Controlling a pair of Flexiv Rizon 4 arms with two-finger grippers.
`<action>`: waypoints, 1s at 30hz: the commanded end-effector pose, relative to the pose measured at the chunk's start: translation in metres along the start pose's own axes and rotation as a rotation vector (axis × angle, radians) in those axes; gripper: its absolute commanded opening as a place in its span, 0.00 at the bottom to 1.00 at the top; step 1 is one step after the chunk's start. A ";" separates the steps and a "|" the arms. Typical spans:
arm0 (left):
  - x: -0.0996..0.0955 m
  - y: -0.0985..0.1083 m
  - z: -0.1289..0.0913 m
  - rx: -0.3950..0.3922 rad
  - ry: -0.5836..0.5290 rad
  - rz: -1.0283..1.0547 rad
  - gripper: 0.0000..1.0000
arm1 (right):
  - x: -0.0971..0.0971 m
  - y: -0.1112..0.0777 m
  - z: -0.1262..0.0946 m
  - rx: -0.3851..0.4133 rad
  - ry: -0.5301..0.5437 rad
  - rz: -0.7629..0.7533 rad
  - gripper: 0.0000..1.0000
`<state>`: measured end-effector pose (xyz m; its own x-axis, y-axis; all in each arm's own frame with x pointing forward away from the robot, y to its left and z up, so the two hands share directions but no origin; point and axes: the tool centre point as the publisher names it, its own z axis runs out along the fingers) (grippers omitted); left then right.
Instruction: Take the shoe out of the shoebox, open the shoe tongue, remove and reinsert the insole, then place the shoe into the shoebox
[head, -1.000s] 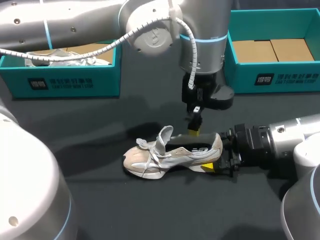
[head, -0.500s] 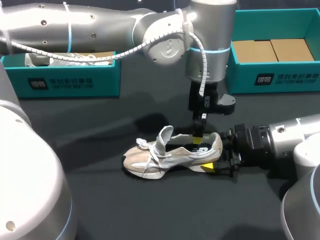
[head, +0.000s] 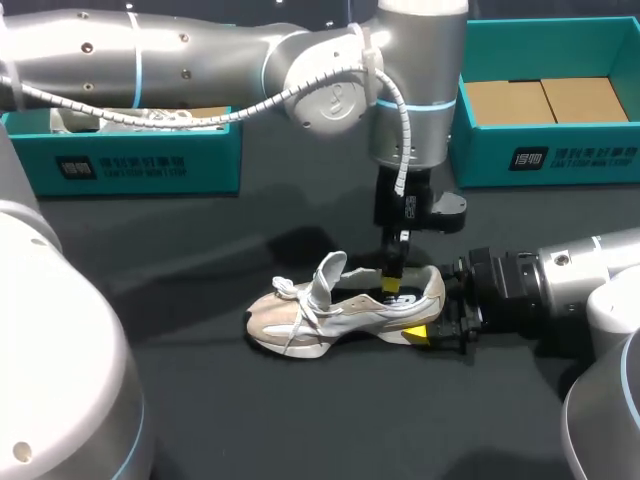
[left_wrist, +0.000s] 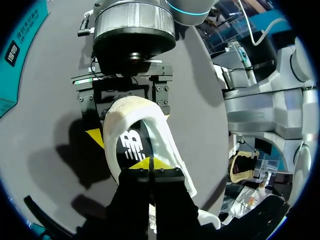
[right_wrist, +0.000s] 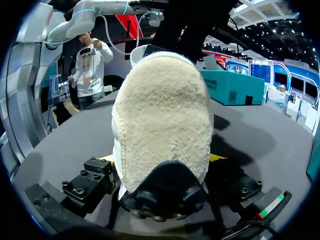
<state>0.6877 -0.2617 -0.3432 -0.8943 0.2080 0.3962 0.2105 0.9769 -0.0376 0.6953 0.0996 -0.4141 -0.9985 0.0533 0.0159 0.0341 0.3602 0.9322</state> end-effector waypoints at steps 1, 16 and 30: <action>0.004 0.008 0.010 0.011 0.019 -0.008 0.00 | -0.001 0.000 0.002 0.001 -0.002 0.000 0.00; 0.016 0.041 0.034 0.016 0.018 -0.033 0.00 | -0.001 0.000 0.002 0.001 -0.002 0.000 0.00; 0.016 0.031 0.045 0.034 -0.111 -0.040 0.28 | -0.001 0.000 0.002 0.001 -0.002 0.000 0.00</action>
<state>0.6675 -0.2296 -0.3793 -0.9321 0.1744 0.3175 0.1678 0.9846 -0.0482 0.6953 0.0998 -0.4140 -0.9985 0.0531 0.0158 0.0339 0.3602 0.9323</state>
